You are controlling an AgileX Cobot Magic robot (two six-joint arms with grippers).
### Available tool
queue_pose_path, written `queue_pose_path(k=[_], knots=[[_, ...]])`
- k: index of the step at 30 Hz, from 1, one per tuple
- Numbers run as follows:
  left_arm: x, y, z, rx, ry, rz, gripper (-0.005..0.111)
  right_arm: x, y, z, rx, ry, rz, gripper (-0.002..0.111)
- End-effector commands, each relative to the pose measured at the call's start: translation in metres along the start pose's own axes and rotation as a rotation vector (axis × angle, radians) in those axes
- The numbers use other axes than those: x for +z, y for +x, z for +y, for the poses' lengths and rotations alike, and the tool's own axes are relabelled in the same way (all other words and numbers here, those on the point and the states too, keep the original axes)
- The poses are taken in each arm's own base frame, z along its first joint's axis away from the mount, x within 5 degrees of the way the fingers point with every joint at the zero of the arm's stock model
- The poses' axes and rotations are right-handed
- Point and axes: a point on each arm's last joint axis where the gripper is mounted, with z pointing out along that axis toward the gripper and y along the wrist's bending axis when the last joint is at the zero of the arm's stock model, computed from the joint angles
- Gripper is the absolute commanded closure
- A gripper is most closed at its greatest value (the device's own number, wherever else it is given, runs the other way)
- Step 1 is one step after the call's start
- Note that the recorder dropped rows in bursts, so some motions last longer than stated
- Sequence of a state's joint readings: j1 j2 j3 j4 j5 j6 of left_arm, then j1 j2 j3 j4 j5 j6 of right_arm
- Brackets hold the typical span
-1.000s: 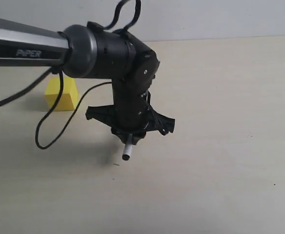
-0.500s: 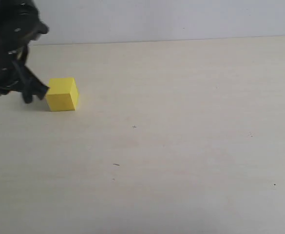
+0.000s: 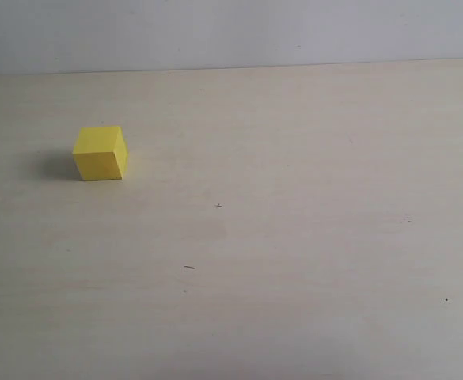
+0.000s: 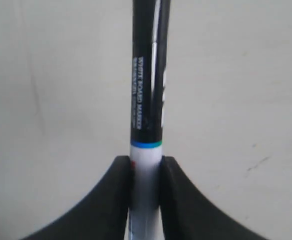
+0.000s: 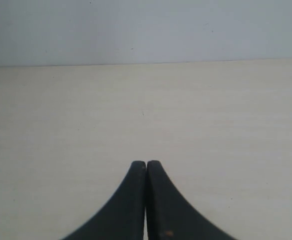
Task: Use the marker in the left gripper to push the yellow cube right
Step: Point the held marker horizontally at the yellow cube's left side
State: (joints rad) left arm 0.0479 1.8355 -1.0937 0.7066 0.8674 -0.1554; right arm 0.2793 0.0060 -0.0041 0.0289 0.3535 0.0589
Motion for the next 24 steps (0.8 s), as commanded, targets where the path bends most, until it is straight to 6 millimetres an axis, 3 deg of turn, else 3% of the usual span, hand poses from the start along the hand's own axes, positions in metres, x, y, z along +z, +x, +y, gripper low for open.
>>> queue_pose_path(k=[1,7,13,19,24], knots=[[0.006,-0.019,-0.016,0.258,0.149,-0.203,0.107,0.000,0.000,0.000,-0.001,0.006,-0.011,0.108],[-0.004,-0.037,-0.033,0.663,0.256,-0.328,0.107,0.000,0.000,0.000,-0.001,0.006,-0.011,0.108],[-0.015,-0.047,-0.023,0.920,0.199,-0.375,0.107,0.000,0.000,0.000,-0.001,0.006,-0.011,0.108],[-0.015,-0.063,-0.027,1.027,0.148,-0.485,0.107,0.000,0.000,0.000,-0.001,0.006,-0.011,0.108],[0.005,-0.071,-0.040,1.056,0.152,-0.497,0.107,0.000,0.000,0.000,-0.001,0.006,-0.011,0.108]])
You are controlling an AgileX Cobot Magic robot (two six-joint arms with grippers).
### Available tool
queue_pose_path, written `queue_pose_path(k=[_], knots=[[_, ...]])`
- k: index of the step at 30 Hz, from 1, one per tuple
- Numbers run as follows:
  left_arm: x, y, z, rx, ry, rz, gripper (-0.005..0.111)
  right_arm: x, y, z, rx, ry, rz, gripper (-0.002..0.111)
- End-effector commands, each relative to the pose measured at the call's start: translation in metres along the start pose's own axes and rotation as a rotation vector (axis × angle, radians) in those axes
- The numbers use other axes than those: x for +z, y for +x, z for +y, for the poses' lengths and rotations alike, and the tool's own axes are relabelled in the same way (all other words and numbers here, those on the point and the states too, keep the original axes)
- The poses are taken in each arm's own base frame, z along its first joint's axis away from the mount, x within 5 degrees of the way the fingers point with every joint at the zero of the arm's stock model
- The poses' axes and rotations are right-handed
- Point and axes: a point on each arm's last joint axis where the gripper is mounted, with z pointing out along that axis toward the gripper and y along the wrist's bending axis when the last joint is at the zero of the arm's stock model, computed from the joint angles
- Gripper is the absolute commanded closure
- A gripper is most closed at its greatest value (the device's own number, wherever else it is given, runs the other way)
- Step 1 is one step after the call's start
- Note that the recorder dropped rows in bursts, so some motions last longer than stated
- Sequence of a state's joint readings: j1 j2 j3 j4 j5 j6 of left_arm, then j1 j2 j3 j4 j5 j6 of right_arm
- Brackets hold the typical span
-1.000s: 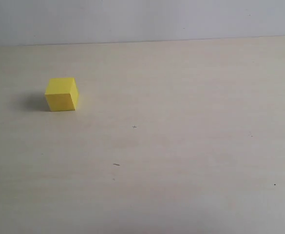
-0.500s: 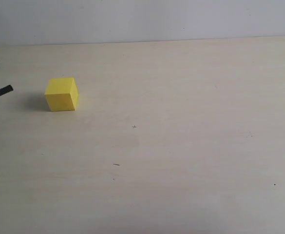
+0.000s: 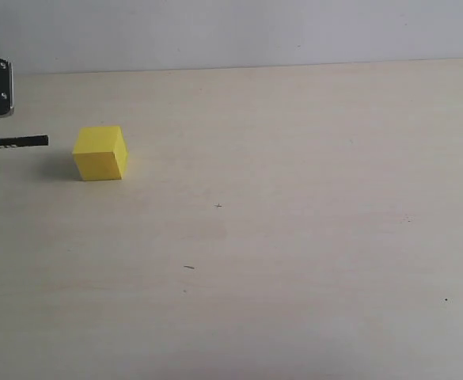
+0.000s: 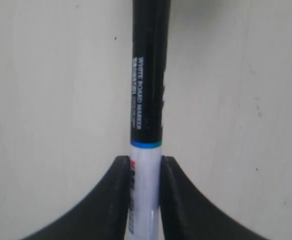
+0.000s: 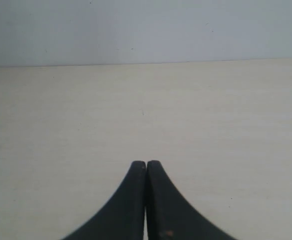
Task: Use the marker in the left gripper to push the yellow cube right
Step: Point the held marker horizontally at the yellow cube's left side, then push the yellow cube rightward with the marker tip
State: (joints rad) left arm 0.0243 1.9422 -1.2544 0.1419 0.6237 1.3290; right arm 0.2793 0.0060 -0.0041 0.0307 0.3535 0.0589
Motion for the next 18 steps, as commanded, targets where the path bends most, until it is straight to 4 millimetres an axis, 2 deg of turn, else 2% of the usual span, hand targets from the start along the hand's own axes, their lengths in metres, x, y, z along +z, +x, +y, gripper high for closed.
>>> queue_pose_path(k=[1,6,18], knots=[[0.0204,-0.0062,0.0013,0.011,-0.018,-0.027,0.107,0.0000,0.0003,-0.0005,-0.003,0.007,-0.011,0.108],[0.0263,-0.0084,0.0056,0.020,-0.072,-0.045,0.107,0.0000,0.0003,-0.0005,-0.004,0.008,-0.011,0.108],[0.0278,-0.0091,0.0038,0.040,-0.054,-0.052,0.107,0.0000,0.0003,-0.0005,-0.004,0.008,-0.011,0.108]])
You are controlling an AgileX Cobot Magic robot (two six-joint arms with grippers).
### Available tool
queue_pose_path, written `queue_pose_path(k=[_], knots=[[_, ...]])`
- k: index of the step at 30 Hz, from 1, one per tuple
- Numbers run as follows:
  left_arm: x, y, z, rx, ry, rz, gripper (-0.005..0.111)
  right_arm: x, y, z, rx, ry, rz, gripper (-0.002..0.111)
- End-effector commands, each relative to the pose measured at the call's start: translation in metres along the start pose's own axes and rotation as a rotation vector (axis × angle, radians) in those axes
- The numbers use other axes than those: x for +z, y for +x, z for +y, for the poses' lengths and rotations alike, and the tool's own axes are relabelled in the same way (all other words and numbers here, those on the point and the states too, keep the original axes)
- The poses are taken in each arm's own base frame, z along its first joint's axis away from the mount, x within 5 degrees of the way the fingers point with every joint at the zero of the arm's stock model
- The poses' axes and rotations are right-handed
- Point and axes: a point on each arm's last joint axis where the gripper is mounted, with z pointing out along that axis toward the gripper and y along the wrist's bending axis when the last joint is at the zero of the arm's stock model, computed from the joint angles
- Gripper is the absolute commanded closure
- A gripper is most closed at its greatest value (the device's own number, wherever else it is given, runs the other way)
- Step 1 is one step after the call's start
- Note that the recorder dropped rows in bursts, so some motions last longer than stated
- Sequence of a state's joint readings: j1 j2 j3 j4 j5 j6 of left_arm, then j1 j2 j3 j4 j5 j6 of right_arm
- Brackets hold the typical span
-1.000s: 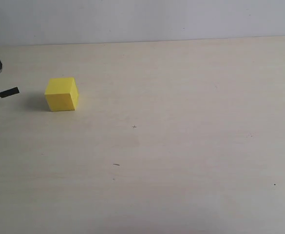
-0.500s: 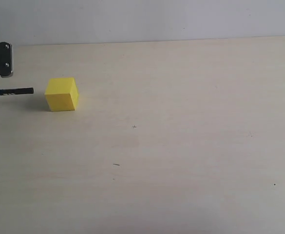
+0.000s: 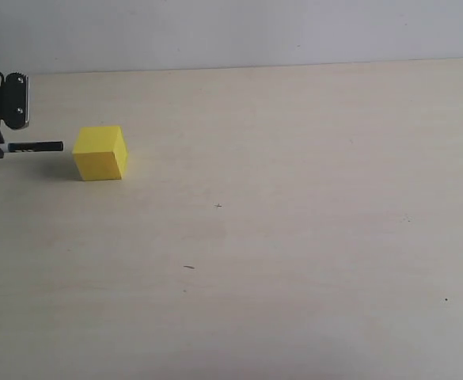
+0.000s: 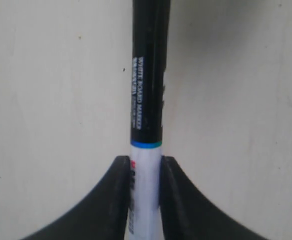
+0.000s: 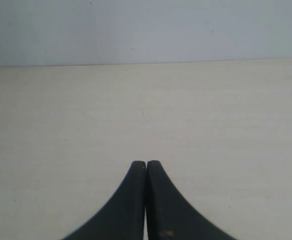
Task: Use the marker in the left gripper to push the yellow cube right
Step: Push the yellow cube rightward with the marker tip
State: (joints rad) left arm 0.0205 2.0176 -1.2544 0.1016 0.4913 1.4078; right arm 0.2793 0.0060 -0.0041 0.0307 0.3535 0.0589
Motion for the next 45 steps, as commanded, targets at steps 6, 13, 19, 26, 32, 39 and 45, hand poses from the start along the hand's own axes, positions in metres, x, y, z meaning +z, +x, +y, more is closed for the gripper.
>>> queue_pose_path(k=[6,13,19,26,32,39,45], knots=[[0.011,-0.003,-0.004,-0.047,0.035,-0.024,0.107,0.000,0.000,0.000,-0.002,0.007,-0.011,0.108],[0.011,-0.011,-0.006,-0.042,0.047,-0.032,0.107,0.000,0.000,0.000,-0.002,0.007,-0.011,0.108],[0.008,-0.050,-0.013,0.050,0.067,-0.064,0.107,0.000,0.000,-0.001,-0.004,0.007,-0.011,0.108],[0.004,-0.073,-0.014,0.047,0.026,-0.072,0.107,0.000,0.000,-0.001,-0.004,0.007,-0.011,0.108],[0.003,-0.058,-0.012,-0.014,0.050,-0.033,0.107,0.000,0.000,-0.001,-0.004,0.007,-0.011,0.108],[-0.002,-0.093,-0.019,0.079,0.027,-0.075,0.107,0.000,0.000,-0.001,-0.004,0.007,-0.011,0.108],[-0.008,-0.127,-0.025,0.109,-0.017,-0.127,0.107,0.000,0.000,-0.001,-0.004,0.007,-0.011,0.108]])
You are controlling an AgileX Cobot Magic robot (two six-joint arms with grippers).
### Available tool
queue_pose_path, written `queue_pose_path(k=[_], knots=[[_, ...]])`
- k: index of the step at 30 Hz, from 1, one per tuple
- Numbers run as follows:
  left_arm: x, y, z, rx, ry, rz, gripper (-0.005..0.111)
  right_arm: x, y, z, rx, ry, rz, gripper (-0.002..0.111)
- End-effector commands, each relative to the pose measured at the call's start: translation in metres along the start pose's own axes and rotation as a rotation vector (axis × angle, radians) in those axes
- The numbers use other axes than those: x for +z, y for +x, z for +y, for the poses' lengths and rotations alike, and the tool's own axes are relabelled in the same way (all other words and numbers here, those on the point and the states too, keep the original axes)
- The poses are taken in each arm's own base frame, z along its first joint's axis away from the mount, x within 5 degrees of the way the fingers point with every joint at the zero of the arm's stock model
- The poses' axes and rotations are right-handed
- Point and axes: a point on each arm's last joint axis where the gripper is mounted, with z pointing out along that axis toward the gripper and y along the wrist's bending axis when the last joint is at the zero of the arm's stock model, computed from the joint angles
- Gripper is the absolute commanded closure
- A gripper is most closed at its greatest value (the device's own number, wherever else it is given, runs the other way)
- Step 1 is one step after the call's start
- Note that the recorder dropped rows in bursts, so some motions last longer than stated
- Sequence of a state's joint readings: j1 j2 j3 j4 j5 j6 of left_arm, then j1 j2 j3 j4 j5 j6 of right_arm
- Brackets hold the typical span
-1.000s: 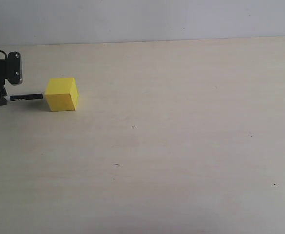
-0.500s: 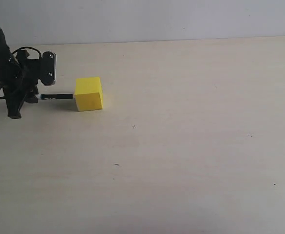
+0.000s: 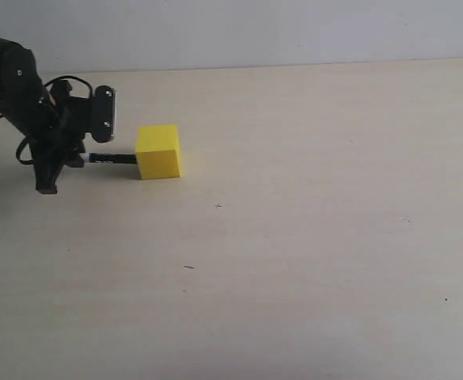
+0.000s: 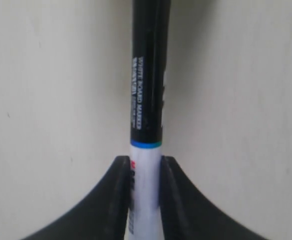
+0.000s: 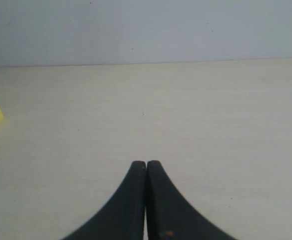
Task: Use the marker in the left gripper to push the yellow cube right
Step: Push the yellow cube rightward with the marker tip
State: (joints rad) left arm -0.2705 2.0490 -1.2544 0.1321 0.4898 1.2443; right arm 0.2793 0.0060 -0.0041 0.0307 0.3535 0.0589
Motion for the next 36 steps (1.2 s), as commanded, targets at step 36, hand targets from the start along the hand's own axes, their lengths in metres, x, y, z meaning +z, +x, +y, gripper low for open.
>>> queue_pose_path(k=[36], knots=[[-0.013,-0.051,-0.003,-0.030,-0.039,-0.001,0.107,0.000,0.000,-0.001,-0.004,0.007,-0.011,0.108]])
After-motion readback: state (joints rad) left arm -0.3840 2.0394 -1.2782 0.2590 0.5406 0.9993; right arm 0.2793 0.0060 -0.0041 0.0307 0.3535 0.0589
